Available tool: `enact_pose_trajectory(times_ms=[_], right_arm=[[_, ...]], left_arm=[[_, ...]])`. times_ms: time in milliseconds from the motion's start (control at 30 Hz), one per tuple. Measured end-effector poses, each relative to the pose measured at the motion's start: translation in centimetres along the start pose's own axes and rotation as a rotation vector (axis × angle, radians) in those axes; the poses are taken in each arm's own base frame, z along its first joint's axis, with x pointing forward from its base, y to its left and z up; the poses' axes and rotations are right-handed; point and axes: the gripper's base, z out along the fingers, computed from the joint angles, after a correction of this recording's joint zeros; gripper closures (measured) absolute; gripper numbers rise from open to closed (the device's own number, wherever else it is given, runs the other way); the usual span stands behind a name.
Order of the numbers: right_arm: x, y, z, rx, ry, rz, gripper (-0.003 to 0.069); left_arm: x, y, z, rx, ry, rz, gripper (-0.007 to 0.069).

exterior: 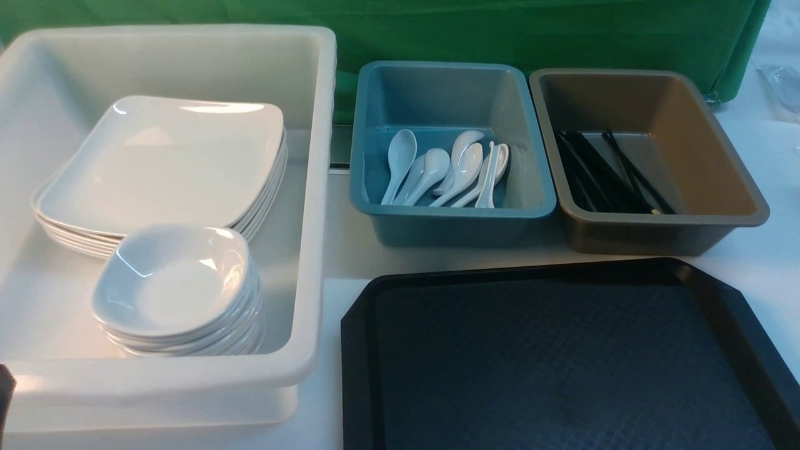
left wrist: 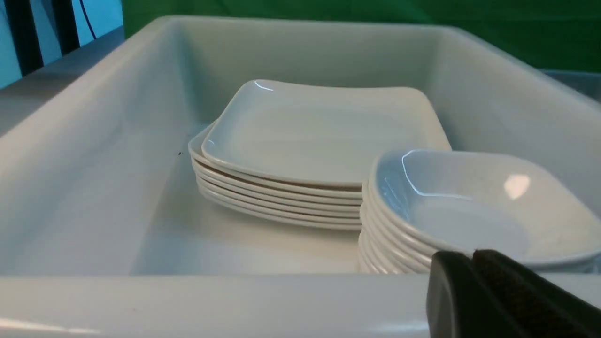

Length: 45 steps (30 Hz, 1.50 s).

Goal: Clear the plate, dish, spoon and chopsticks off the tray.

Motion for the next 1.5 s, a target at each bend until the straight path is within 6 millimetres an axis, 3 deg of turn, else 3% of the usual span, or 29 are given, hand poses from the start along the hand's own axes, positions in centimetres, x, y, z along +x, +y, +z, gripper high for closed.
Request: enact_pose_trajectory(times_ms=[267,1500], right_arm=[[0.0,0.0,0.0,0.0,0.0,-0.001,0.0422],[0.0,0.0,0.0,0.0,0.0,-0.001,0.0422]], left_arm=[[0.56,0.06,-0.36,-0.005,0.042,0.087,0.061],[0.57,0.24,-0.38,-0.041,0.043,0.065,0.0608]])
